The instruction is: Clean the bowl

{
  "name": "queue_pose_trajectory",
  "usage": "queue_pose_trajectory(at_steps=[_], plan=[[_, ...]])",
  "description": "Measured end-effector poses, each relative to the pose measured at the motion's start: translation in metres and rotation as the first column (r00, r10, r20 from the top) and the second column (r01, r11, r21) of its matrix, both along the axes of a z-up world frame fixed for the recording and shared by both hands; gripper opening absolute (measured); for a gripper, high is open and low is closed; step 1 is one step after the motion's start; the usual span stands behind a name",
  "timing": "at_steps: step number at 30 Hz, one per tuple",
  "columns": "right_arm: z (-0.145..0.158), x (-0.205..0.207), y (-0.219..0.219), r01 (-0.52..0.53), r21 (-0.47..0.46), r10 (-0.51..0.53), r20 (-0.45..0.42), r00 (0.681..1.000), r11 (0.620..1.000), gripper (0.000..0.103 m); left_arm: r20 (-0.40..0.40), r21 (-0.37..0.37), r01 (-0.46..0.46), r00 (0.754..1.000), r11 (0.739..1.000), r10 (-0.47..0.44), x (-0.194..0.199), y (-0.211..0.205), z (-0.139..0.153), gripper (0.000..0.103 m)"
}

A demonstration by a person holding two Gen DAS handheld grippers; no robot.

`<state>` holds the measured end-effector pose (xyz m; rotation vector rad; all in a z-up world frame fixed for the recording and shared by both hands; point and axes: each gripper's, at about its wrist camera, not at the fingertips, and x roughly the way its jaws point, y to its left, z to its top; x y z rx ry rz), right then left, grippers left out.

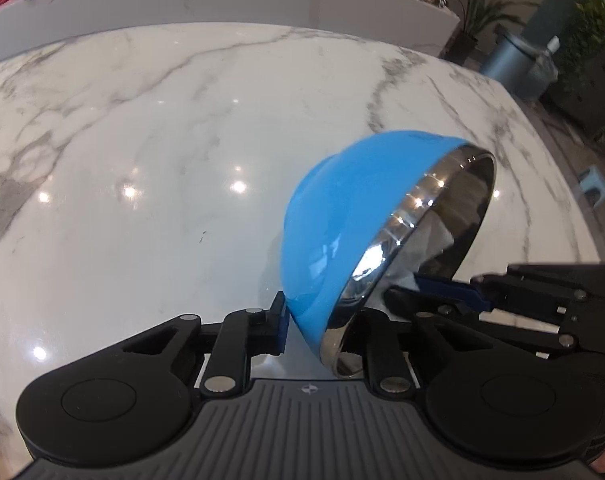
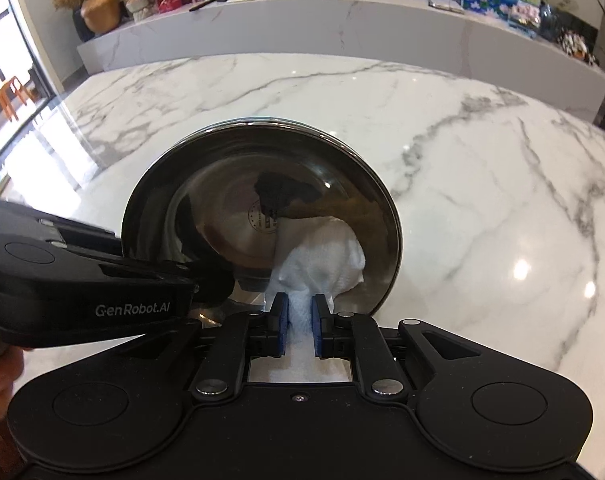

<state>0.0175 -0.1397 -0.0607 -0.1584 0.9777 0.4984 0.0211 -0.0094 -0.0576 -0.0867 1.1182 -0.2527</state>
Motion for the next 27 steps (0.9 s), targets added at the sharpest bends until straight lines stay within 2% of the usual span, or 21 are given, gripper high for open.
queue_pose_trajectory(at_steps=[11,19,23,27], plan=[[0.004,-0.01,0.009,-0.037,-0.116,0.05,0.109,0.993,0.993,0.01,-0.018,0.06,0.081,0.997,0.995,-0.08,-0.004,-0.005,0.003,0.017],[0.006,-0.007,0.006,-0.027,-0.094,0.037,0.11,0.993,0.995,0.01,-0.018,0.069,0.083,0.996,0.994,-0.082,-0.005,-0.002,0.005,0.017],[0.004,-0.005,0.005,-0.014,-0.083,0.022,0.097,0.995,0.996,0.01,-0.012,0.057,0.054,0.999,0.997,-0.053,-0.004,-0.001,0.004,0.024],[0.0,0.0,0.0,0.013,-0.032,-0.011,0.045,0.999,0.999,0.01,-0.01,0.049,0.032,0.999,0.998,-0.031,-0.003,0.0,0.001,0.03]])
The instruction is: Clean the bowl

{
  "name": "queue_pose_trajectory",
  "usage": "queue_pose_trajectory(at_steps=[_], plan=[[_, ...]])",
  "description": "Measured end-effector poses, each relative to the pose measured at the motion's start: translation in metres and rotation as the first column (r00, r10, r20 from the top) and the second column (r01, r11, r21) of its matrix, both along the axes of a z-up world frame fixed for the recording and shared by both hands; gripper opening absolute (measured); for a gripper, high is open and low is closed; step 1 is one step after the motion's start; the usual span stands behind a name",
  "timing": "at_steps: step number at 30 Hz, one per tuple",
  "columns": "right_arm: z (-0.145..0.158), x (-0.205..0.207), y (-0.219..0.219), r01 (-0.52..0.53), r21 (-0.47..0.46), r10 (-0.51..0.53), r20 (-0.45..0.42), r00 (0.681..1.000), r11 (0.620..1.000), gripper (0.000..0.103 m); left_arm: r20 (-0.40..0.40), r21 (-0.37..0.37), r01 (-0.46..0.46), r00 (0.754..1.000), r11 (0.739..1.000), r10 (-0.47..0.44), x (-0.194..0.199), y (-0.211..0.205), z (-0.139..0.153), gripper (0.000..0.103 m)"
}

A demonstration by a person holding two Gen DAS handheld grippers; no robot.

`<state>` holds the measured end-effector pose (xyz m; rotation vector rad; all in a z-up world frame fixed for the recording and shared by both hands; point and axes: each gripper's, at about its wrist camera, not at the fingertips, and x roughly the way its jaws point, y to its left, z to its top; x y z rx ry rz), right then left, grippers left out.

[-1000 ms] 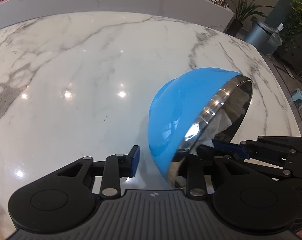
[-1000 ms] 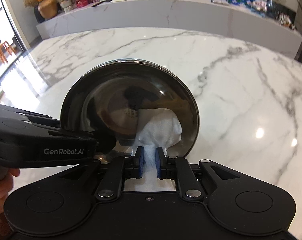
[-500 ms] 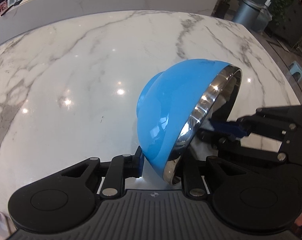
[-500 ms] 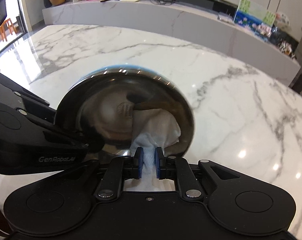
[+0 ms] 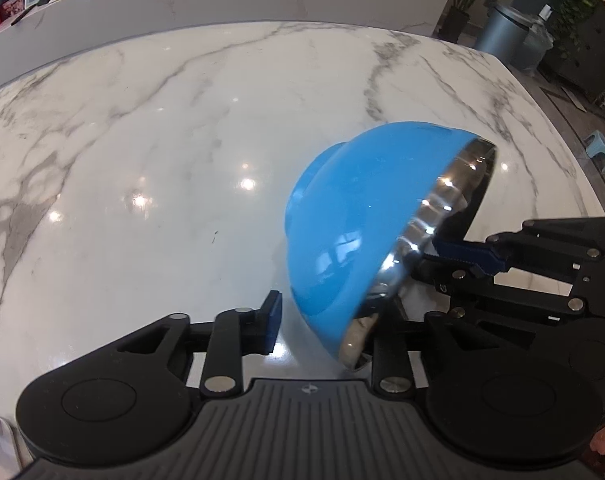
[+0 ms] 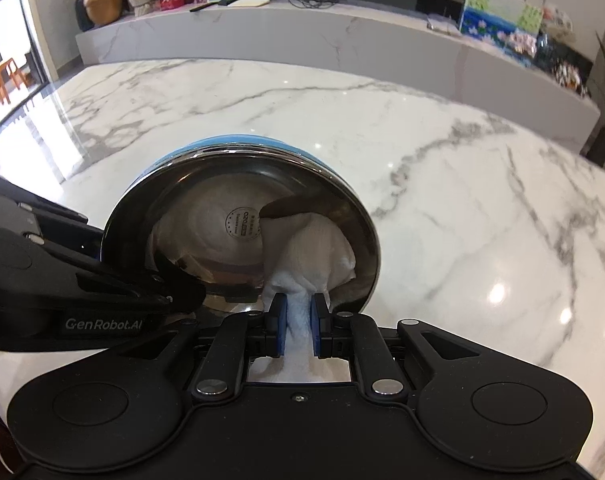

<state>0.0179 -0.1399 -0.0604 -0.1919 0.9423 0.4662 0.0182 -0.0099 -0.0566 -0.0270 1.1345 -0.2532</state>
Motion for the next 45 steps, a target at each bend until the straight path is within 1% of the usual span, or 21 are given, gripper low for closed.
queue_pose_trajectory(at_steps=[1,4,6,8,10,12,13,14,20,23,25,27,30,33,35,40,43,45], plan=[[-0.001,0.002,-0.002,0.009,0.018,-0.009,-0.018,1.0,1.0,0.01,0.0,-0.001,-0.003,1.0,1.0,0.003,0.0,0.0,-0.001,0.032],[-0.003,0.005,-0.006,0.031,0.061,-0.027,-0.058,0.998,0.998,0.011,-0.002,-0.009,-0.02,1.0,1.0,0.02,0.001,0.001,-0.002,0.032],[-0.005,0.008,-0.011,0.048,0.115,-0.035,-0.108,0.994,0.992,0.011,-0.007,-0.007,-0.027,1.0,1.0,0.027,0.002,0.001,-0.004,0.033],[-0.006,0.009,-0.014,0.058,0.147,-0.037,-0.142,0.989,0.988,0.011,-0.008,-0.005,-0.033,0.999,0.999,0.033,0.002,0.002,-0.005,0.033],[-0.006,0.009,-0.015,0.063,0.159,-0.038,-0.157,0.987,0.985,0.011,-0.01,-0.011,-0.031,0.999,0.999,0.031,0.002,0.002,-0.006,0.032],[-0.006,0.008,-0.014,0.062,0.156,-0.037,-0.156,0.987,0.986,0.01,-0.012,-0.021,-0.021,1.0,1.0,0.021,0.003,0.002,-0.005,0.028],[-0.006,0.008,-0.013,0.06,0.152,-0.036,-0.154,0.987,0.986,0.01,-0.012,-0.023,-0.018,1.0,1.0,0.018,0.002,0.001,-0.005,0.022],[-0.006,0.007,-0.012,0.056,0.148,-0.034,-0.15,0.988,0.987,0.01,-0.015,-0.025,-0.013,1.0,1.0,0.012,0.002,0.001,-0.005,0.02],[-0.004,0.003,-0.009,0.035,0.117,-0.021,-0.122,0.992,0.993,0.01,-0.021,-0.029,0.009,1.0,1.0,-0.009,0.002,0.0,-0.003,0.019],[-0.003,0.001,-0.006,0.019,0.083,-0.011,-0.09,0.996,0.996,0.01,-0.024,-0.03,0.019,1.0,0.999,-0.019,0.001,0.0,-0.003,0.019],[-0.001,-0.002,-0.002,0.002,0.041,0.0,-0.049,0.999,0.999,0.009,-0.022,-0.027,0.024,0.999,0.999,-0.025,0.001,-0.001,-0.002,0.019],[0.002,-0.01,0.006,-0.023,-0.044,0.024,0.037,0.999,0.999,0.009,-0.017,-0.018,0.031,0.999,0.999,-0.032,0.0,-0.002,-0.001,0.019],[0.005,-0.022,0.015,-0.055,-0.159,0.079,0.147,0.986,0.986,0.009,-0.008,0.003,0.038,0.999,0.999,-0.038,0.0,-0.003,0.0,0.019],[0.002,-0.027,0.021,-0.079,-0.226,0.124,0.19,0.974,0.971,0.009,-0.007,0.003,0.039,0.999,0.999,-0.039,0.0,-0.003,0.001,0.018],[0.001,-0.026,0.02,-0.078,-0.221,0.12,0.183,0.976,0.972,0.009,-0.008,-0.004,0.033,0.999,0.999,-0.034,0.0,-0.002,0.001,0.018],[0.001,-0.017,0.011,-0.051,-0.151,0.072,0.133,0.989,0.987,0.01,-0.001,-0.028,0.01,1.0,1.0,-0.01,0.001,0.001,0.0,0.018],[-0.001,-0.013,0.006,-0.039,-0.108,0.049,0.092,0.995,0.993,0.01,0.008,-0.033,0.001,1.0,0.999,-0.001,0.0,0.001,-0.001,0.023],[-0.003,-0.01,0.004,-0.03,-0.08,0.034,0.061,0.998,0.996,0.01,0.011,-0.043,-0.008,1.0,0.999,0.008,0.001,0.0,-0.002,0.023]])
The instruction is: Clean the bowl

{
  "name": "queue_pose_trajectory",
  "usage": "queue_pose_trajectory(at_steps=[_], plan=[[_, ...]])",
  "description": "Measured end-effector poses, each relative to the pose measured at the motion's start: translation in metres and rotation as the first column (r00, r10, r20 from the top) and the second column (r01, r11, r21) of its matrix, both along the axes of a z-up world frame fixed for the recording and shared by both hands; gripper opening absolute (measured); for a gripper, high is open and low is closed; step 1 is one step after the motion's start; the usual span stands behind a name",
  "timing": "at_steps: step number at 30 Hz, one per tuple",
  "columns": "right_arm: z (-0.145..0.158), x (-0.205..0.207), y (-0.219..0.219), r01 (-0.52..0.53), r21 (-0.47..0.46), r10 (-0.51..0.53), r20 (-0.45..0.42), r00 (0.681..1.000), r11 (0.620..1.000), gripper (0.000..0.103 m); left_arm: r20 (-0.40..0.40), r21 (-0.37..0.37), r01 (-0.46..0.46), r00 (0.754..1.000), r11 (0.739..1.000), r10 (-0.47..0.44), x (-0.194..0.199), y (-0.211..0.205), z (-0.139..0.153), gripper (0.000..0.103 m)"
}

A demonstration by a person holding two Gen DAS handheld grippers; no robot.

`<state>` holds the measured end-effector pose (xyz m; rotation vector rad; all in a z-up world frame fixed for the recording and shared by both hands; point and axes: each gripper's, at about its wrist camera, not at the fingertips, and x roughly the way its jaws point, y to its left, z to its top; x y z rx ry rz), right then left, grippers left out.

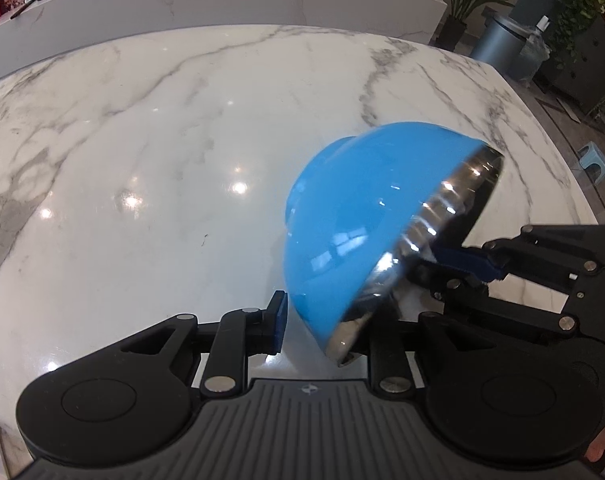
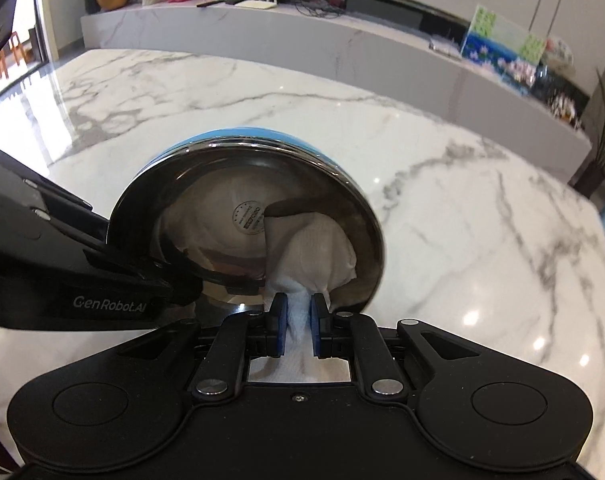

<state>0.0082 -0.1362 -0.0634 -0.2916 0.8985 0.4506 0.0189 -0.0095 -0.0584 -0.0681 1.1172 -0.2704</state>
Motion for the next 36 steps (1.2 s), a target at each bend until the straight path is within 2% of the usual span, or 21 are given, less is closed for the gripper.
queue_pose_trajectory(at_steps=[6,9,11,23,29,36], plan=[[-0.002,0.009,-0.011,0.048,0.14,-0.029,-0.135,0.99,0.989,0.01,-0.008,-0.018,-0.035,0.999,0.999,0.035,0.002,0.004,-0.004,0.023],[-0.003,0.011,-0.015,0.069,0.184,-0.035,-0.179,0.983,0.98,0.01,-0.017,-0.021,-0.024,1.0,0.999,0.023,0.003,0.003,-0.005,0.022],[-0.003,0.01,-0.014,0.064,0.178,-0.033,-0.174,0.984,0.982,0.01,-0.026,-0.025,-0.004,1.0,1.0,0.004,0.002,0.002,-0.005,0.018],[0.008,-0.003,-0.006,-0.006,0.07,0.01,-0.053,0.999,0.998,0.01,-0.124,-0.056,0.073,0.989,0.996,-0.079,0.0,0.007,-0.004,0.017],[0.005,-0.005,0.002,-0.039,0.0,0.039,0.004,0.999,0.999,0.01,-0.135,-0.072,0.091,0.986,0.993,-0.1,0.0,0.007,-0.002,0.017],[0.001,0.003,-0.003,-0.008,0.035,0.01,-0.051,0.999,0.999,0.01,-0.112,-0.066,0.075,0.99,0.995,-0.082,0.001,0.006,-0.001,0.018]])
